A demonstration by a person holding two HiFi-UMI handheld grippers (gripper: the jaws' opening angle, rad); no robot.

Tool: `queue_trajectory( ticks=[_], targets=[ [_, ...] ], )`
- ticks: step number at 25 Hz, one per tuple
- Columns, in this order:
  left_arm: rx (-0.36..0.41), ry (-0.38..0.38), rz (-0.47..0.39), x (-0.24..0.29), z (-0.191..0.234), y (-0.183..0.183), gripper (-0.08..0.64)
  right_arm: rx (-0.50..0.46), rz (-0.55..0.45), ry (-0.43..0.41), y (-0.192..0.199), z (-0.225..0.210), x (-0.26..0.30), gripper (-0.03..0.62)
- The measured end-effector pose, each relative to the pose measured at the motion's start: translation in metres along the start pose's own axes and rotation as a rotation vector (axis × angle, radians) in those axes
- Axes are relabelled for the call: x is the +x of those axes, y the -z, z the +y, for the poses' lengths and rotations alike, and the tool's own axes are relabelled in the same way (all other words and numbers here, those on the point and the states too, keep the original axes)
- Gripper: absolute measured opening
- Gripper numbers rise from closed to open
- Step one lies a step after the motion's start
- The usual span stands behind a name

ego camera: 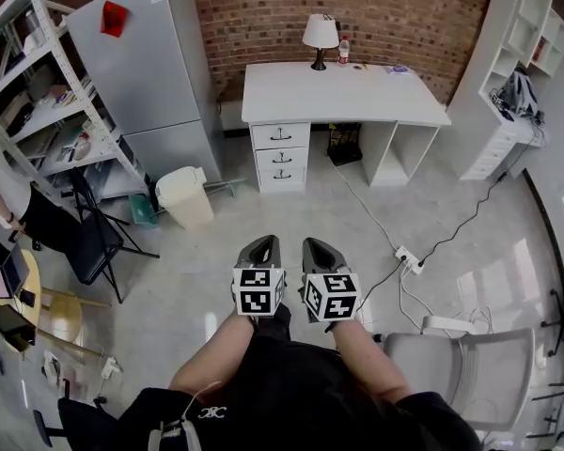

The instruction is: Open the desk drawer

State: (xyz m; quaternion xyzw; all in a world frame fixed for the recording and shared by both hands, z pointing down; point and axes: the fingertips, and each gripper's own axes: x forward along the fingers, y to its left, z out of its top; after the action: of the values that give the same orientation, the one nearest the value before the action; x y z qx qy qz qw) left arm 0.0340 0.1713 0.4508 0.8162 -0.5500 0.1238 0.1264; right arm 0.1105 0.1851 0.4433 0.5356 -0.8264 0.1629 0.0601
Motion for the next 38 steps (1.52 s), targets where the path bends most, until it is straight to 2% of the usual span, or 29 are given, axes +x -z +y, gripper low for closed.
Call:
queue_trajectory(
  ticks=[6,12,18,25,34,38],
  targets=[
    [-0.017,0.025,-0.013,0.051,0.023,-0.016,-0.002,-0.041,0.011,-0.025,-0.013,-0.012,0.051,-0.005],
    [-0.026,0.058,-0.022,0.113,0.057,-0.050,-0.002,-0.090,0.014,0.010,-0.043,-0.030,0.115,-0.005],
    [-0.038,0.057,-0.021,0.165,0.104,-0.079,-0.002,-0.084,0.024,0.038,-0.073,-0.045,0.182,-0.005],
    [-0.076,0.049,-0.011,0.217,0.171,-0.099,-0.002,-0.125,0.050,0.039,-0.097,-0.039,0.263,-0.005],
    [-0.116,0.054,0.005,0.261,0.221,-0.098,-0.002,-0.171,0.112,0.062,-0.095,-0.036,0.332,-0.005],
    [-0.152,0.048,0.032,0.268,0.235,-0.081,-0.002,-0.223,0.154,0.063,-0.083,-0.031,0.349,-0.005]
  ],
)
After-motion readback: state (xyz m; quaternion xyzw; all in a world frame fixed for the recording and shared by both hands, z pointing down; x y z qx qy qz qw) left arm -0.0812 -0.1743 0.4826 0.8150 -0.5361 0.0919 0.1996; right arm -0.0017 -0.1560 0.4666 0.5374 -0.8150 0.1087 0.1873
